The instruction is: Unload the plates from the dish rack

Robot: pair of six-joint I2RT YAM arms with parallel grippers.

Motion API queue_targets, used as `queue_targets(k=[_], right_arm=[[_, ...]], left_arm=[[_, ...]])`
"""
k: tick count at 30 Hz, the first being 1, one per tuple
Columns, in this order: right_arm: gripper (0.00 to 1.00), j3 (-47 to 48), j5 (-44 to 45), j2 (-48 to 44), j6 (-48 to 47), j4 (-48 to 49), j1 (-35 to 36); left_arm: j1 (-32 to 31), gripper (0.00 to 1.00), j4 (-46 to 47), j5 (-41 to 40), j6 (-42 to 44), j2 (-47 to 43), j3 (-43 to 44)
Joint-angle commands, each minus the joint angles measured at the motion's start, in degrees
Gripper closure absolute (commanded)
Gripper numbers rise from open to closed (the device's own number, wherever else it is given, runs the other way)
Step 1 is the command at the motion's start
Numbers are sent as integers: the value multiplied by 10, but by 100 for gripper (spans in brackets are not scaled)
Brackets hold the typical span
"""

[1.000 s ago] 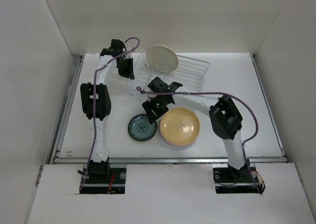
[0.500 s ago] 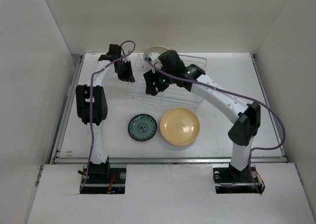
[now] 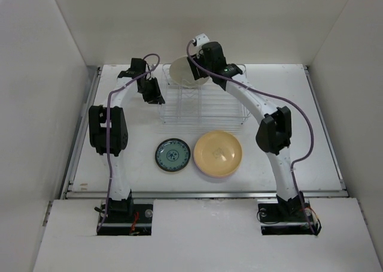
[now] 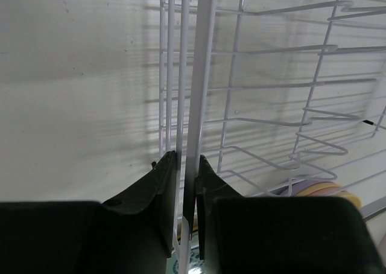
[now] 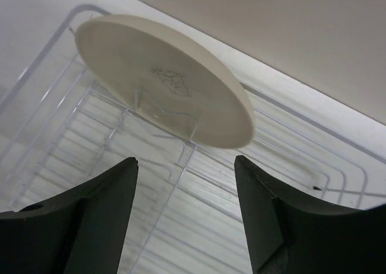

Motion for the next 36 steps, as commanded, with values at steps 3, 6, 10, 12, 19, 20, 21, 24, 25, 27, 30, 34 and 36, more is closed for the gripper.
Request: queue_targets(k=[3,6,10,12,19,20,21,24,25,27,30,34,36], right_arm=[[29,57,-41,63,-36,121,-15],[29,70,-21,96,-36,156,-20],[30,65,-16,102,-36,157,-20],[32,50,-16,78,-36,151,-20],[30,39,-79,58,-48,173,-38],[30,57,-87,67,-48,157,-38],[29,71,-99,72,-48,143,-38],[19,59,-158,61,-9,139,-55],[18,51,-179,61,1,156,-63],[17,50,-169,61,15,161,-63],[17,65,-157,78,20,161,-63],[18,79,-159,102,25,167,-69],[24,91,-164,122,25,167,-69]], left_arm=[[3,100,-128,51,-47,-10,-19],[3,100,-133,37,-40,-5,-19],[3,100,-133,37,-28,0,-19],[3,100,-133,37,-23,0,-19],[3,100,-146,37,-10,23,6],[3,100,-151,37,-3,31,21],[3,100,-160,37,3,31,27],[3,100,-166,37,9,36,33],[3,100,-166,37,9,36,33],[3,100,-166,37,14,36,33],[3,100,-166,37,14,36,33],[3,100,-166,37,20,36,33],[3,100,-166,37,20,36,33]])
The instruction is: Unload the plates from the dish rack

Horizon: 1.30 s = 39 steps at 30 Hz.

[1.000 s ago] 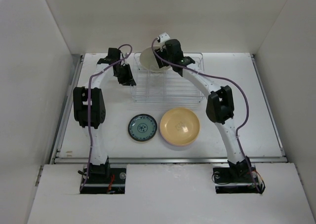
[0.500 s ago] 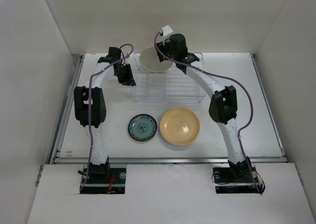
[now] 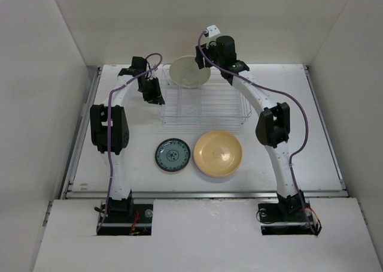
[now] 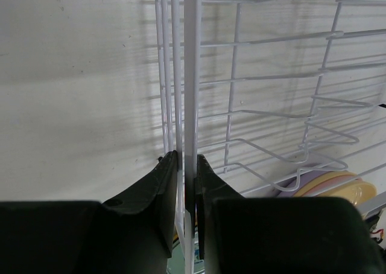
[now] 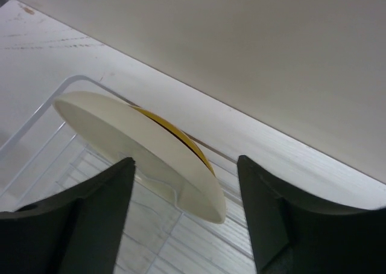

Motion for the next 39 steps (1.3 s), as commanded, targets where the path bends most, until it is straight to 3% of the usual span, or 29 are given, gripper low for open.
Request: queue_targets(k=[1,7,9,15,34,39], right_arm=[[31,41,-24,33,13,28,3],[50,41,-36,48,25,28,3],[69,34,-36,48,31,28,3],[99,-21,-35,13,50,74,3],[100,-138,-38,-170,133,155,3],[100,-175,10,-247,133,30,3]], left_arm=[[3,100,-118,35,-24,17,-7],[3,100,-118,35,-24,17,-7],[3,100,-118,41,-24,17,-12],[-2,100,-111,46,-35,17,-17],[-2,100,-106,46,-30,12,-12],[-2,100,-106,41,-24,12,-2]])
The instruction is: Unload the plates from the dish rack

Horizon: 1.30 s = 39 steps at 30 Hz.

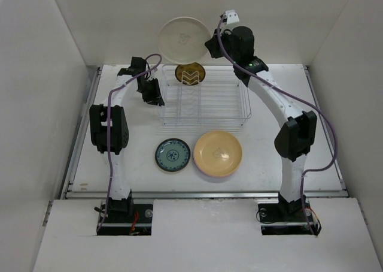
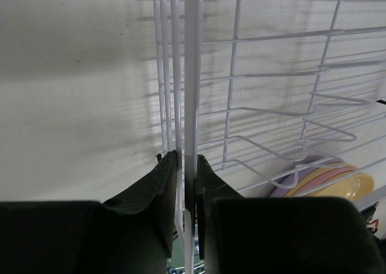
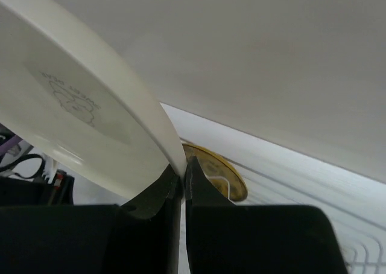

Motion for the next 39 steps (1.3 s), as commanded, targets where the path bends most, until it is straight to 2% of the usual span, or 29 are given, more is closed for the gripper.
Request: queue_targets(k=[1,3,5,10,13,17,19,24,31,32,34,35,36,39], right_arm=[[100,-24,27,-71,17,-83,1],[100,-56,27,-122,17,-180,1],[100,-103,15,-165,22,-231,1],[100,-267,-86,-282,71,-427,-4],[100,-360,-115,-334,114,-503,-4],[100,-471,-131,-465,183,-520,-4],[100,-512,-143,-486,199,-520,-4],[100,-586,-91,-476,214,-507,-4],[100,-586,-59,-436,219,-475,-4],[94,-586,-54,-436,219,-470,-4],[75,-586,-54,-420,219,-470,-4],[49,-586,-54,-402,211,-470,-4],[39,-586,-54,-394,206,-477,-4],[24,-586,-24,-375,199,-497,-4]], left_arm=[[-3,100,-91,29,-29,12,-2],[-3,100,-96,29,-29,12,4],[-3,100,-96,35,-24,12,4],[-3,100,-91,35,-12,12,20],[-3,100,-91,28,2,6,21],[-3,100,-70,13,7,-5,14],[-3,100,-70,7,7,-5,14],[-3,100,-70,7,7,-5,9],[-3,100,-58,7,7,-29,-12],[-3,100,-58,7,7,-29,-18],[-3,100,-58,7,7,-29,-18],[-3,100,-58,7,7,-34,-18],[-3,100,-58,7,12,-34,-18],[-3,100,-58,7,12,-34,-18]])
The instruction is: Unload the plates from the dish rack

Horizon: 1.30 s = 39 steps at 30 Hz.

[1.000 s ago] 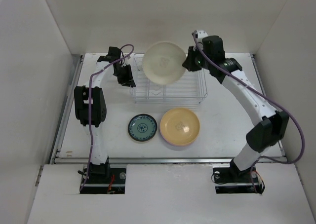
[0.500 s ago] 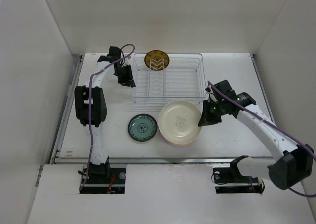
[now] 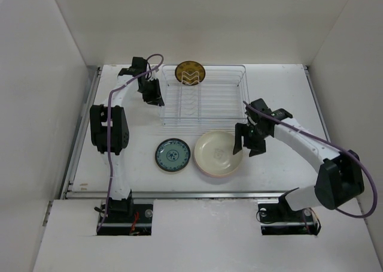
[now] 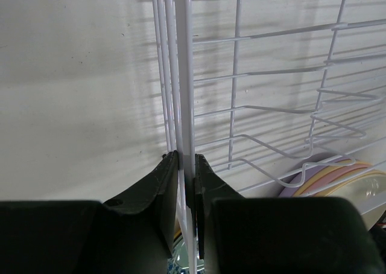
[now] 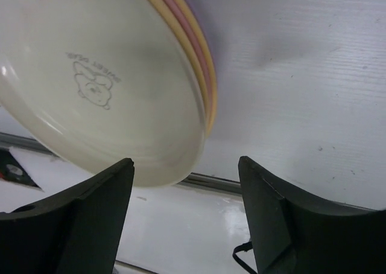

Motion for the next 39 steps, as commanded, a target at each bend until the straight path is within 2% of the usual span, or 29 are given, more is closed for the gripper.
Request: queue_targets(k=[1,8,11,12,15,16,18,19,22,23,24,26,27,30,34,37,39], right_arm=[[24,12,35,12,-5,-1,0],[23,64,62,18,-5,-8,0],[23,163,94,11,-45,-1,6],[23,231,107,17,-61,7,6],[23,341,131,86,-135,57,6],[23,416,140,115,-157,82,6],[24,500,145,219,-212,100,6],[24,592,136,257,-229,106,6],[27,748,96,431,-283,170,6],[27,770,91,432,-289,199,6],[27,788,83,478,-289,231,6],[27,800,68,512,-295,305,6],[28,791,68,534,-295,392,6],[30,792,47,577,-279,501,6],[31,829,64,654,-241,546,6],[33,823,49,670,-223,589,6],[40,823,33,688,-207,594,6]], left_arm=[[-1,100,-59,20,-11,-29,-16],[-1,100,-59,20,-11,-24,-11],[-1,100,-59,20,-5,-24,-11],[-1,100,-59,20,-5,-24,-11],[-1,100,-69,20,0,-18,2],[-1,100,-70,20,0,-11,2],[-1,100,-75,20,0,-11,7],[-1,100,-75,20,5,-11,7],[-1,100,-75,20,6,-11,0],[-1,100,-75,20,0,-11,0],[-1,100,-69,20,0,-11,-8],[-1,100,-69,25,0,-11,-16],[-1,100,-63,25,-5,-5,-16],[-6,100,-63,25,-5,5,-16],[-6,100,-63,25,-5,16,-10],[-6,100,-68,25,-5,26,-5],[-6,100,-68,20,-5,32,1]])
